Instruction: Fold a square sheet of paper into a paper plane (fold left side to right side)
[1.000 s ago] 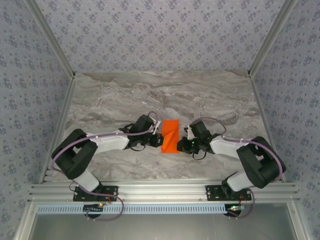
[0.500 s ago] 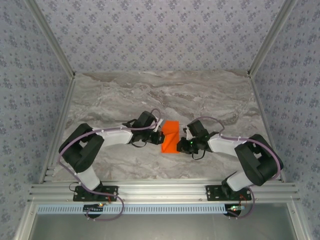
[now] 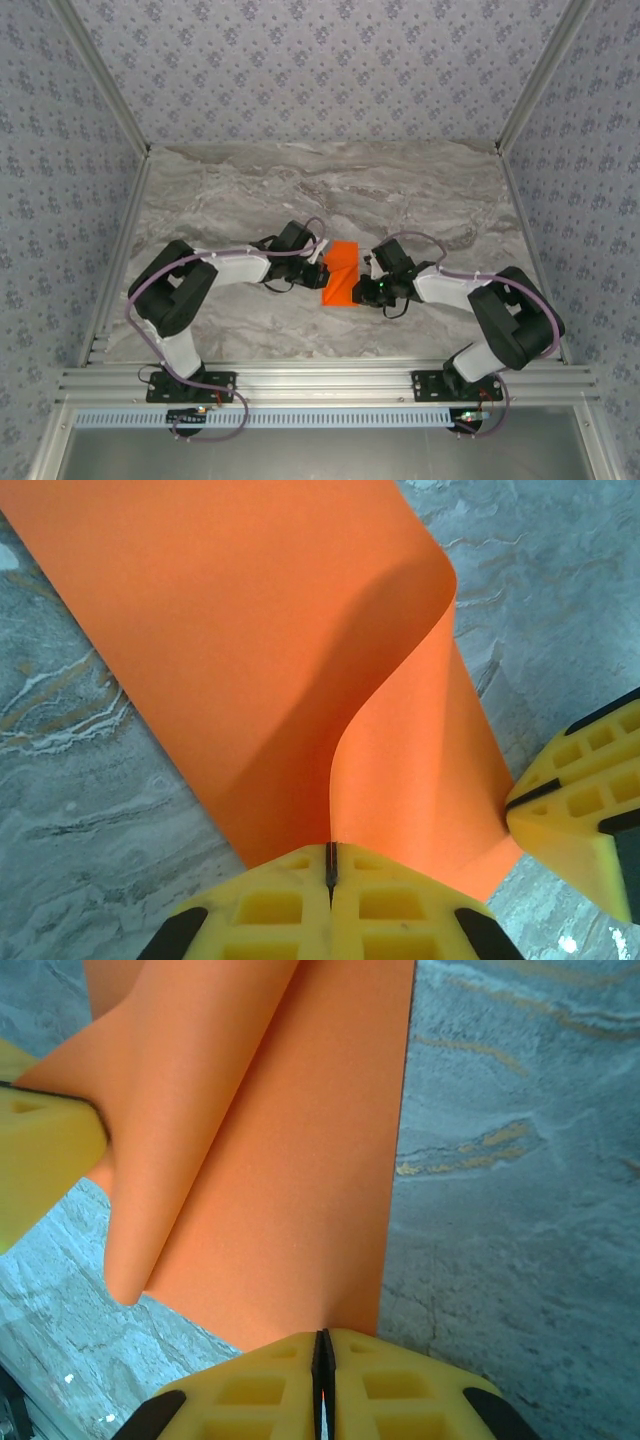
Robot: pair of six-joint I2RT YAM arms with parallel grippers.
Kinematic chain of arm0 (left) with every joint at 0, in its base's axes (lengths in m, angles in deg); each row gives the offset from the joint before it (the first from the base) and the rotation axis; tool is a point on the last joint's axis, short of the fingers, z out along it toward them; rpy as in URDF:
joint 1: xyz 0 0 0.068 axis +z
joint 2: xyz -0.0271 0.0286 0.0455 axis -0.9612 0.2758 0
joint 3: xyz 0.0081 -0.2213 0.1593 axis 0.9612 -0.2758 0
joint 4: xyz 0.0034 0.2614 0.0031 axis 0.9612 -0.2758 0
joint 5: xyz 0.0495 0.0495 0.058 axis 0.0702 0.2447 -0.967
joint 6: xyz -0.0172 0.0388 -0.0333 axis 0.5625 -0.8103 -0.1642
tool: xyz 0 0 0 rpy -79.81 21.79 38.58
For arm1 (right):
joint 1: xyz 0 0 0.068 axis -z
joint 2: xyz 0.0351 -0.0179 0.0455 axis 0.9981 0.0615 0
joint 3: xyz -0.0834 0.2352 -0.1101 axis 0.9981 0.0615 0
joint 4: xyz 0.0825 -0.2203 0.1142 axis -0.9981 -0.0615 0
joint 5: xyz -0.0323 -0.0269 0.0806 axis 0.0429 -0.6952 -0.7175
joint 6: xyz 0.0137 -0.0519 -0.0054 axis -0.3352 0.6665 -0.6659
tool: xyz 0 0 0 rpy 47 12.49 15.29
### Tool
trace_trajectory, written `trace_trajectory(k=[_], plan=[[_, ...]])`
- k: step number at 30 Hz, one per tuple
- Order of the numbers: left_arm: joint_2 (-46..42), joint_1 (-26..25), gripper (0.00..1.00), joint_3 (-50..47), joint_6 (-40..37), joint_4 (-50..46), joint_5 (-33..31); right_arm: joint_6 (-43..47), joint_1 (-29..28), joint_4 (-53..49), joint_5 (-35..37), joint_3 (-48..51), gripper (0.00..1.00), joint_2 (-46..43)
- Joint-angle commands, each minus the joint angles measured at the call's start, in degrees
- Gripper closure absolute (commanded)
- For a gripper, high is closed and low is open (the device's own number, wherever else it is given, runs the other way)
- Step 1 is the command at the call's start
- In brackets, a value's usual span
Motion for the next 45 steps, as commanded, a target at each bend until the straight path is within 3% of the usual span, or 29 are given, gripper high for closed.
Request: trace_trajectory(k=[1, 45], plan=[[1.01, 0.56, 0.98, 2.00, -1.44, -0.81, 0.82, 1.32, -0.78, -5.47, 2.91, 0.23, 0.87, 2.01], [2.61, 1.50, 0.96, 3.15, -2.23, -0.44, 2.99, 1.33, -0.99, -6.68, 3.43, 0.07, 0.87, 3.07]])
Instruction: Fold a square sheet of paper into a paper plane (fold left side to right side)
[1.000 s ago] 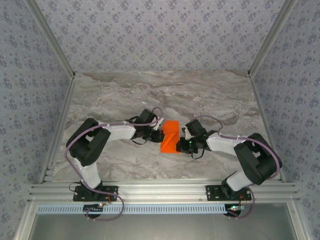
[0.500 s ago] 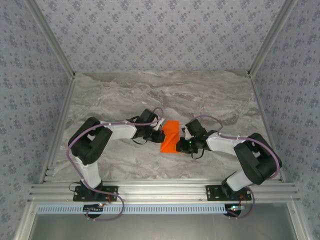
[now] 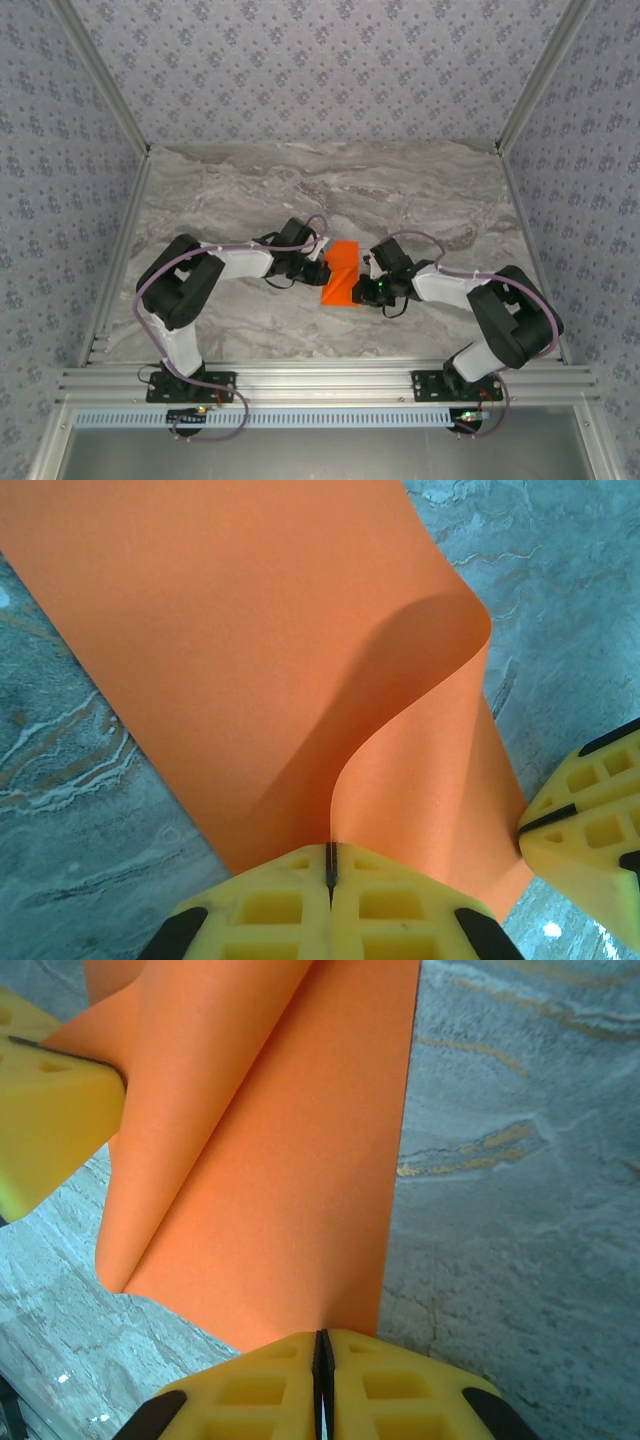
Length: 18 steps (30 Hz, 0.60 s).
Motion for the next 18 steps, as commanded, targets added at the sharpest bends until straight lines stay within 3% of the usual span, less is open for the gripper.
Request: trace_trajectory(k=[1, 6, 18], plan=[[-0.45, 0.23, 0.96, 0.85, -1.20, -0.42, 0.13, 1.07, -0.72, -5.41, 2.92, 0.91, 0.87, 2.52], [0.64, 0.24, 0.96, 0.76, -1.20, -0.24, 0.08, 1.10, -0.59, -4.22, 2.12, 1.08, 0.87, 1.70], [2.03, 0.20, 0.96, 0.76, -1.38, -0.19, -0.25, -3.96, 5.40, 11.37, -7.18, 1.88, 0.88, -4.38]])
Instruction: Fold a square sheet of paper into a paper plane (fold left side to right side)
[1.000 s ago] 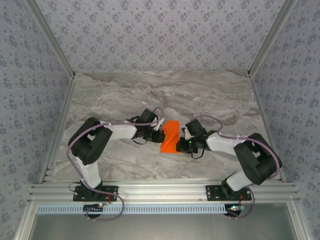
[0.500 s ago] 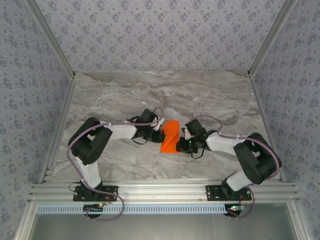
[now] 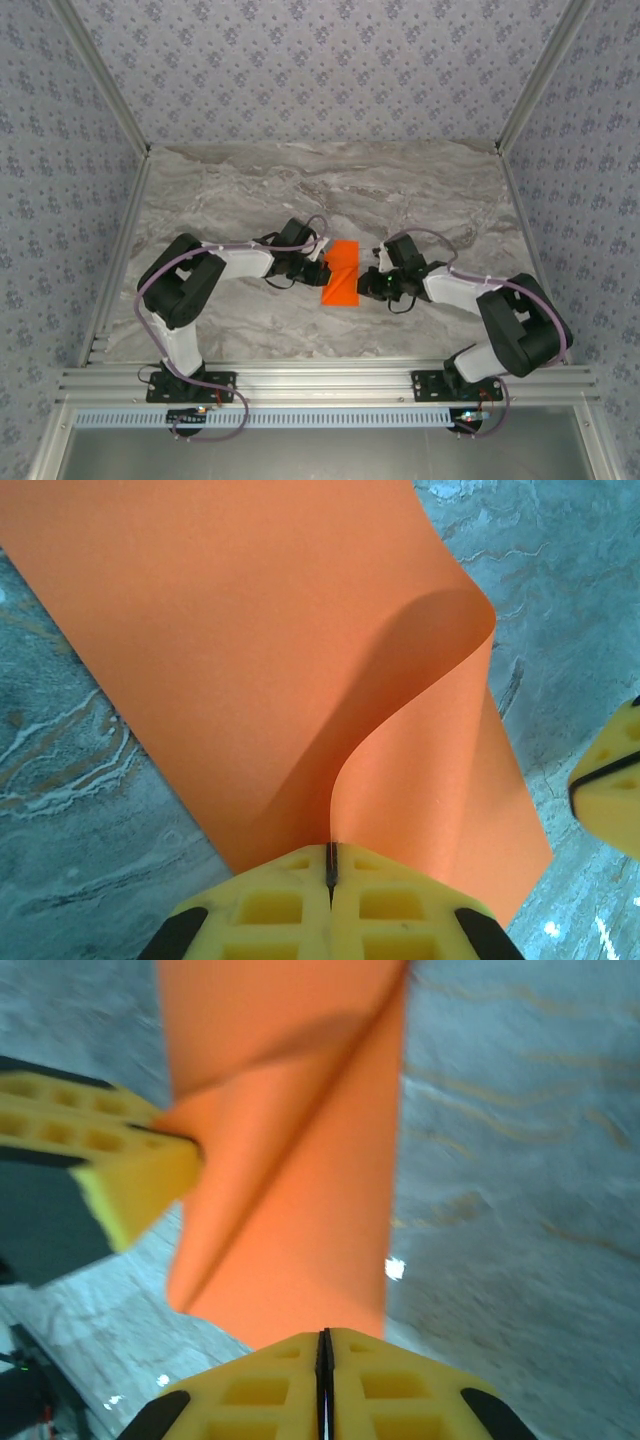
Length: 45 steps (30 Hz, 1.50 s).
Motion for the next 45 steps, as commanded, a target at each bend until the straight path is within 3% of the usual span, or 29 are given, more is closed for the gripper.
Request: trace_trajectory(k=[1, 21, 45], plan=[[1.52, 0.12, 0.96, 0.82, -1.29, -0.43, -0.29, -2.93, 0.13, 6.52, -2.44, -1.33, 0.89, -0.21], [1.52, -0.43, 0.96, 1.05, -1.16, -0.74, -0.23, -4.03, -3.71, 8.22, -0.03, -12.21, 0.89, 15.17], [0.94, -0.54, 0.90, 1.44, -1.05, -1.70, -1.08, 0.84, -3.90, -2.83, 6.88, -9.81, 0.89, 15.54]])
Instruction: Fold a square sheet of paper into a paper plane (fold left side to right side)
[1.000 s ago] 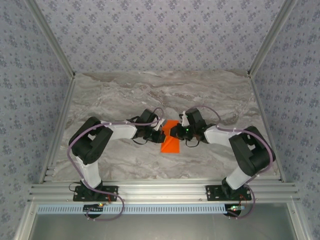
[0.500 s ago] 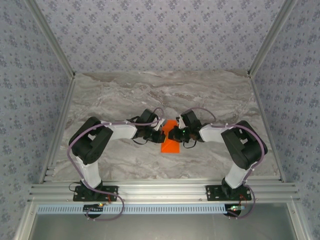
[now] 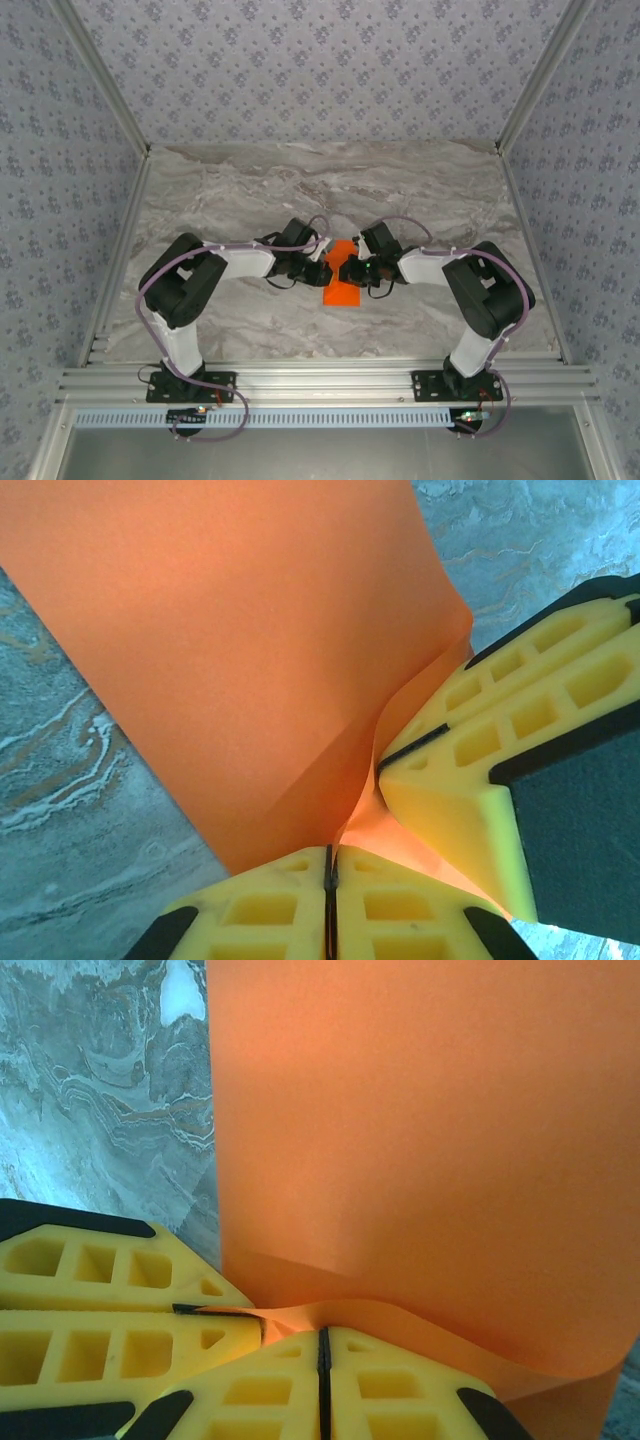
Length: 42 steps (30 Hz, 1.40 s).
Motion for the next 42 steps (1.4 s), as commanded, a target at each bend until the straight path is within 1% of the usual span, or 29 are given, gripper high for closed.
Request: trace_trajectory(k=[1, 7, 10, 14, 16, 22, 31, 36, 42], plan=[[-0.13, -0.21, 0.89, 0.80, -0.70, -1.70, -1.55, 1.24, -0.26, -6.49, 4.14, 1.44, 0.89, 0.52], [-7.75, -0.13, 0.78, -0.78, -0.17, -3.57, -4.16, 1.21, -0.14, -6.40, 4.58, 1.94, 0.89, 0.86], [-11.82, -0.11, 0.77, -2.07, 0.48, -4.74, -4.67, 1.08, -0.05, -6.12, 4.58, 1.94, 0.89, 0.69], [-15.22, -0.58, 0.77, -5.15, 3.21, -3.04, -0.98, 0.75, -0.05, -5.43, 4.32, 1.79, 0.89, 0.59], [-16.02, -1.87, 0.77, -6.81, 5.22, -0.83, 1.23, 0.73, -0.14, -5.36, 4.14, 1.69, 0.89, 0.52], [-14.21, -6.09, 0.77, -8.57, 10.22, 4.47, 6.21, 0.74, -0.14, -5.44, 4.14, 1.66, 0.89, 0.34], [-7.97, -7.26, 0.77, -7.46, 10.51, 4.81, 4.68, 0.94, -0.38, -6.13, 4.22, 1.08, 0.89, 0.29], [-7.29, -7.31, 0.77, -7.53, 9.52, 3.15, 1.64, 1.08, -0.40, -6.43, 4.32, 1.01, 0.89, 0.18], [-6.93, -7.27, 0.77, -8.40, 9.41, 2.87, 0.44, 1.33, -0.43, -6.81, 4.49, 0.78, 0.90, 0.08]])
